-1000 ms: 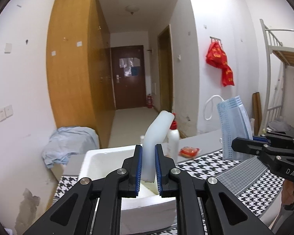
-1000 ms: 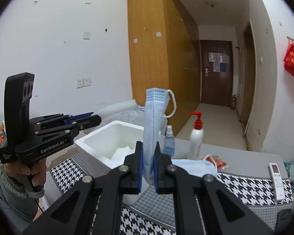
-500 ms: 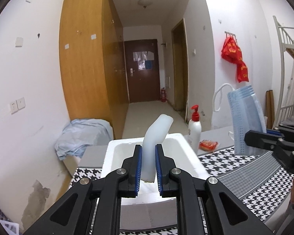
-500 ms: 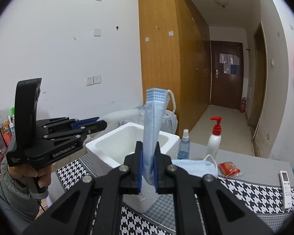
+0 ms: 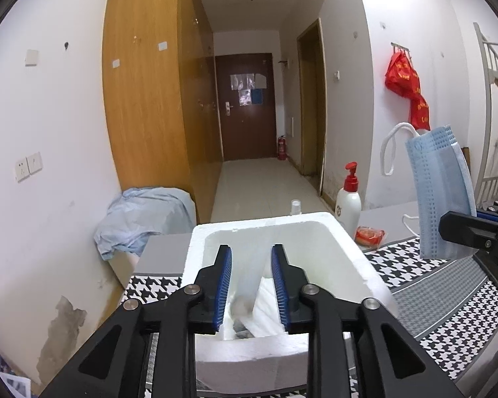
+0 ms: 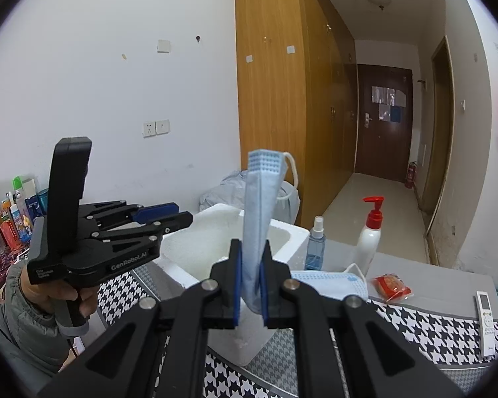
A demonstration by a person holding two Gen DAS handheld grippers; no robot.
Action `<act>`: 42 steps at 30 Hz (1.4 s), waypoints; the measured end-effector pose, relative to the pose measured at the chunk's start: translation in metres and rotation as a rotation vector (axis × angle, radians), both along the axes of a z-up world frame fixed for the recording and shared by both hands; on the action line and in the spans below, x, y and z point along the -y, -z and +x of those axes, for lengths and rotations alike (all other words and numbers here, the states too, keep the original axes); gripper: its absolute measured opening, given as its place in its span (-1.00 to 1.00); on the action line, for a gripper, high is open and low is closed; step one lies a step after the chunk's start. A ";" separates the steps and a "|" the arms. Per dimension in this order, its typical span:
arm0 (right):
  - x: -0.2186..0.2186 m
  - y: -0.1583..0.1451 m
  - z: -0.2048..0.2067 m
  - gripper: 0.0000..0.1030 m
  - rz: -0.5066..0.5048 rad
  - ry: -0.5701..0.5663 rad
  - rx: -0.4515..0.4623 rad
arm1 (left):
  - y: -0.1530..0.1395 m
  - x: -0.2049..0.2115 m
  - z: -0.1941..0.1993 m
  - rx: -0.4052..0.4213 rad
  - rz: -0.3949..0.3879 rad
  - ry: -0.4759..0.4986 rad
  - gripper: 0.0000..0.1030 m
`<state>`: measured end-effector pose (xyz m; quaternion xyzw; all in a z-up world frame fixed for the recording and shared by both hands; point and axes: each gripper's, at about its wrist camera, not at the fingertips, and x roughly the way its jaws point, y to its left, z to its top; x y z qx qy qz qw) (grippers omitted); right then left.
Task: Organize soft objects
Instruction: 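Lower the blue mask into the box and open the right tool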
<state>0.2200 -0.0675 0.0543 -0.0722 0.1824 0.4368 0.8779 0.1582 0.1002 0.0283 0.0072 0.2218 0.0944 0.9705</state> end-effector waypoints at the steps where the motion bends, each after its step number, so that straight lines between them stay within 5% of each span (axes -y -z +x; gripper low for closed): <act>1: -0.002 0.000 0.001 -0.77 -0.002 0.001 -0.003 | 0.001 -0.002 -0.001 0.000 0.000 -0.005 -0.28; 2: -0.003 0.000 0.001 -0.77 -0.004 0.001 -0.005 | 0.000 -0.004 -0.002 0.002 0.005 -0.014 -0.14; 4: -0.005 0.000 0.001 -0.77 -0.007 0.001 -0.004 | -0.001 -0.007 -0.007 0.016 -0.003 -0.018 0.46; 10: -0.015 -0.002 0.001 -0.77 -0.013 -0.007 -0.006 | -0.009 -0.012 -0.027 0.081 0.019 -0.063 0.98; 42: -0.086 0.002 0.008 -0.76 -0.072 -0.099 -0.042 | -0.008 -0.060 -0.084 0.106 0.035 -0.187 0.98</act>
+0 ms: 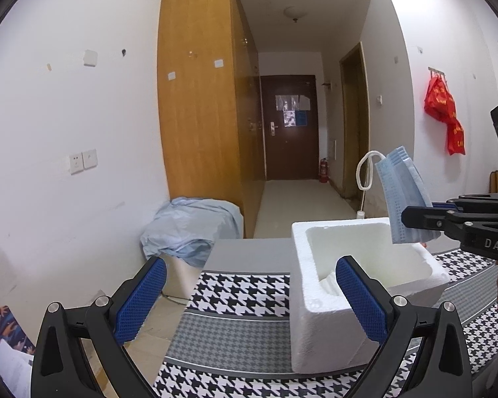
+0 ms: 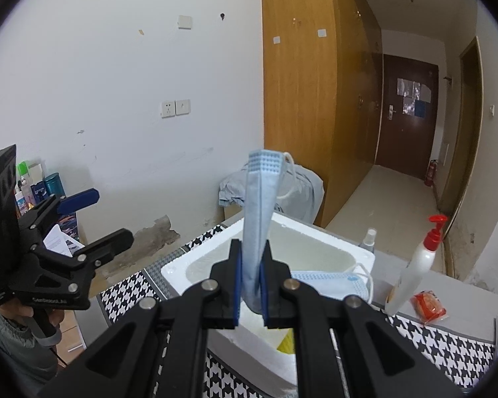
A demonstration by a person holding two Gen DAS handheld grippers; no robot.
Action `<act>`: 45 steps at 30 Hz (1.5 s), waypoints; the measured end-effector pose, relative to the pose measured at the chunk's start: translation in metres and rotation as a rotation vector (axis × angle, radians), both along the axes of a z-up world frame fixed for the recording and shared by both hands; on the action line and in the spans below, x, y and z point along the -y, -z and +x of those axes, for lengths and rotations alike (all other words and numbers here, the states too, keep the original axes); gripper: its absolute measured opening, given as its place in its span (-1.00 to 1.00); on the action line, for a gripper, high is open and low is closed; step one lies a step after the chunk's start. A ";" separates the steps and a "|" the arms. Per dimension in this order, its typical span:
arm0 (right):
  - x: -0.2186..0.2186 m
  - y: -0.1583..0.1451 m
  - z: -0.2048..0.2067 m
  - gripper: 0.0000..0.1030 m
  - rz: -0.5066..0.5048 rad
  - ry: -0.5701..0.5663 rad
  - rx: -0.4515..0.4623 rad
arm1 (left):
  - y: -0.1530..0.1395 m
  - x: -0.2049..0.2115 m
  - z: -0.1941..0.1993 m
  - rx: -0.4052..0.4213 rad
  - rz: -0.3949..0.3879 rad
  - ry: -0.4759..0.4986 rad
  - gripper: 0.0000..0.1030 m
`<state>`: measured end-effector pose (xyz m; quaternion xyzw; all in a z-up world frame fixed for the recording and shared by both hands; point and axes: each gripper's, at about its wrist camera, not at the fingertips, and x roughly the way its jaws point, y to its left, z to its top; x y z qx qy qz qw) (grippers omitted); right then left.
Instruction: Organize soft objects
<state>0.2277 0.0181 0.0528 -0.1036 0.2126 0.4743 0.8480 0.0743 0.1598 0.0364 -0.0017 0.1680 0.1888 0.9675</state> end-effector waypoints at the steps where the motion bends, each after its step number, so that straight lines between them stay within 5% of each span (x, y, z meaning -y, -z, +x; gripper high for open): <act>1: -0.001 0.001 0.000 -0.76 -0.001 0.001 0.001 | 0.000 -0.001 -0.001 0.003 -0.003 -0.002 0.98; 10: -0.016 0.014 0.020 -0.72 -0.035 0.020 -0.073 | 0.008 -0.006 -0.003 -0.011 -0.012 -0.001 0.98; 11: -0.019 0.016 0.021 -0.61 -0.052 0.015 -0.078 | 0.009 -0.007 -0.004 -0.011 -0.015 0.002 0.98; 13: -0.024 0.021 0.021 0.35 -0.072 0.011 -0.083 | 0.010 -0.009 -0.004 -0.014 -0.017 0.000 0.98; 14: -0.024 0.022 0.019 0.42 -0.073 0.005 -0.079 | 0.010 -0.009 -0.004 -0.013 -0.018 -0.001 0.98; 27: -0.001 0.012 0.005 0.44 -0.039 0.039 -0.044 | 0.007 -0.002 -0.005 -0.008 -0.021 0.005 0.98; 37: 0.025 0.003 -0.011 0.95 0.006 0.097 -0.013 | -0.001 0.020 -0.011 -0.004 0.001 0.036 0.98; 45: 0.048 -0.002 -0.021 0.98 0.020 0.152 0.015 | -0.010 0.042 -0.019 0.026 0.007 0.088 0.98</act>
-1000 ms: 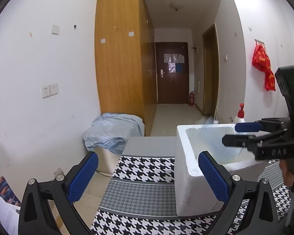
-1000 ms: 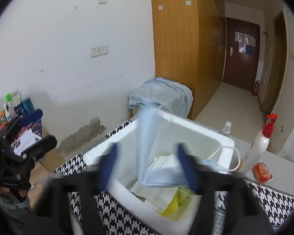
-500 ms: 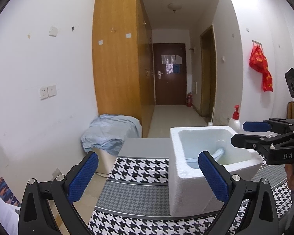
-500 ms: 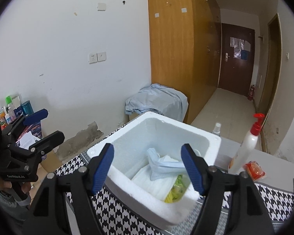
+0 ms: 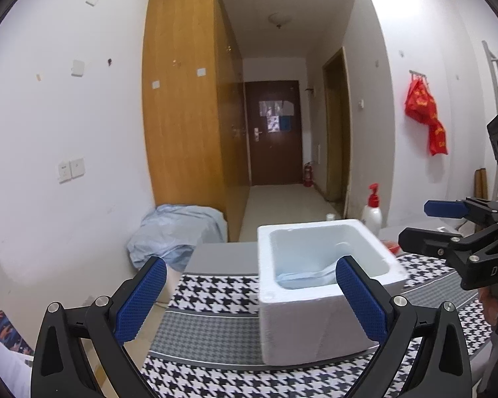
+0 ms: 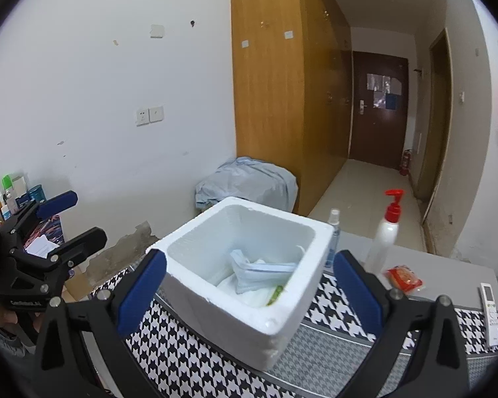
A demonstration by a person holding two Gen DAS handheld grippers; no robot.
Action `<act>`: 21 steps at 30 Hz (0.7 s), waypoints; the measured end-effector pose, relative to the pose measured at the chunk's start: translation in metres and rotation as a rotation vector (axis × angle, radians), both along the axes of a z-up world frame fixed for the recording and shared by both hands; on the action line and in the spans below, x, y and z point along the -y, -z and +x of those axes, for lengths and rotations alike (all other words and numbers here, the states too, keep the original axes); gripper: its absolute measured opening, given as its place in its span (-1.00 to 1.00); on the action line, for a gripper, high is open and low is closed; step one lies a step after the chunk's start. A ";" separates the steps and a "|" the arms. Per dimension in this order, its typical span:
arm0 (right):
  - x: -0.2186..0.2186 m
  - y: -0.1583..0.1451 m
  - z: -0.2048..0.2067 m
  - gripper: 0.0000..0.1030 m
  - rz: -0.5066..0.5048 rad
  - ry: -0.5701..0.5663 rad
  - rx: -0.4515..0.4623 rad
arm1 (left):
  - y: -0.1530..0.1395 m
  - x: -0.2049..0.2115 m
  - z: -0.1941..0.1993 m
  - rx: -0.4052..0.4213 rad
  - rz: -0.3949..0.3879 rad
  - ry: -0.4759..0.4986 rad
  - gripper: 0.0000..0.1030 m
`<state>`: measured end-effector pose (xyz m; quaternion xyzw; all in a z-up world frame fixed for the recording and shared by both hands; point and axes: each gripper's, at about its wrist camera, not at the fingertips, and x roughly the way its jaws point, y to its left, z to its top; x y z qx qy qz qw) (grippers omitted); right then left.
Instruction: Organize soft objects
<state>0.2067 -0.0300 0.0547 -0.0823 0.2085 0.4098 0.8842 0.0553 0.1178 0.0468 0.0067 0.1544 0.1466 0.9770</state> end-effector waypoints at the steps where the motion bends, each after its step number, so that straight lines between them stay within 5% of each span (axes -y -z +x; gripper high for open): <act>1: 0.002 -0.001 -0.001 0.98 0.000 0.004 0.001 | -0.001 0.003 -0.001 0.005 -0.007 0.011 0.98; 21: 0.069 0.007 -0.070 0.98 0.059 0.066 0.089 | -0.003 0.065 -0.043 0.098 0.014 0.077 0.98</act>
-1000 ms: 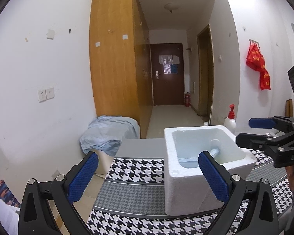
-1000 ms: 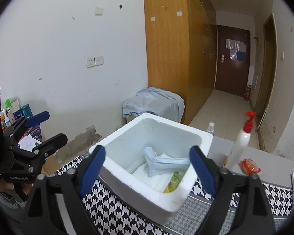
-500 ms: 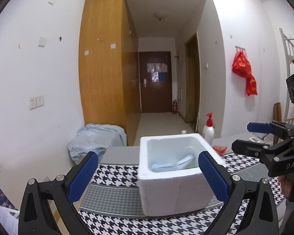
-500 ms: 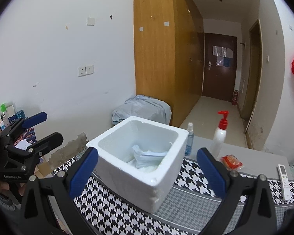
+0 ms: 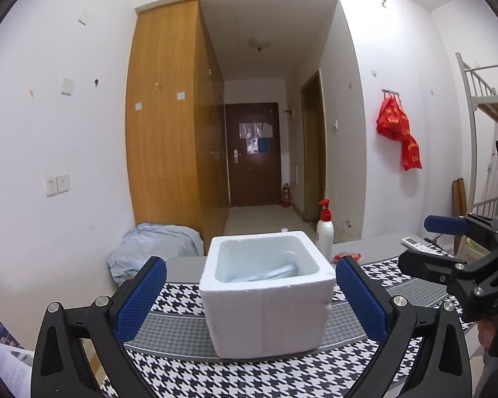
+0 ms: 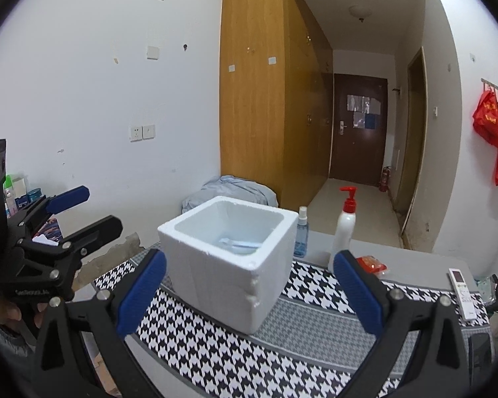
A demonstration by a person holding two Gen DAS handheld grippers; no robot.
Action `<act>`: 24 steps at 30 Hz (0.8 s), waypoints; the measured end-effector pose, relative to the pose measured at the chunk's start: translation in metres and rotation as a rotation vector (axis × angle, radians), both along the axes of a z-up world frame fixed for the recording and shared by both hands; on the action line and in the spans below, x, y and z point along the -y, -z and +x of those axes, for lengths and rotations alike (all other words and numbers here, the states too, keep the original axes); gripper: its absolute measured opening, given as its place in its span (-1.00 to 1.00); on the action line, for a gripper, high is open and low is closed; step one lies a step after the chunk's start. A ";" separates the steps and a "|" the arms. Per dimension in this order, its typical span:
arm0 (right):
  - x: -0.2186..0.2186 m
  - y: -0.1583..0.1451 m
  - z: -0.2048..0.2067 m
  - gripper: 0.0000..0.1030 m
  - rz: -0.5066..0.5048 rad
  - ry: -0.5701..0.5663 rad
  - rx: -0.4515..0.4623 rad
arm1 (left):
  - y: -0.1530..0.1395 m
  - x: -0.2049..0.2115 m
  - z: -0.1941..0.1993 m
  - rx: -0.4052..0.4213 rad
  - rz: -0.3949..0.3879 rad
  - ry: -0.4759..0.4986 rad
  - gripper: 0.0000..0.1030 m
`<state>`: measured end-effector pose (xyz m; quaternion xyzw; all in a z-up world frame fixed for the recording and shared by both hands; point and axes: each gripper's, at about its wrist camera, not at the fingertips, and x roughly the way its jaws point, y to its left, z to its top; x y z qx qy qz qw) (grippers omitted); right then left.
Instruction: Organize soft objects
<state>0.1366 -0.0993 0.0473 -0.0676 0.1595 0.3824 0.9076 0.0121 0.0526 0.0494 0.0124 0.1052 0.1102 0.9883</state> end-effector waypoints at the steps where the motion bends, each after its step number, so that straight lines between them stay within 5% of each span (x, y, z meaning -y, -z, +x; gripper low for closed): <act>1: 0.003 0.002 -0.003 0.98 0.002 0.003 0.002 | 0.001 0.002 -0.003 0.002 -0.002 -0.004 0.98; 24: 0.045 0.031 -0.047 0.98 0.042 0.086 0.038 | 0.029 0.029 -0.042 0.050 -0.013 0.043 0.98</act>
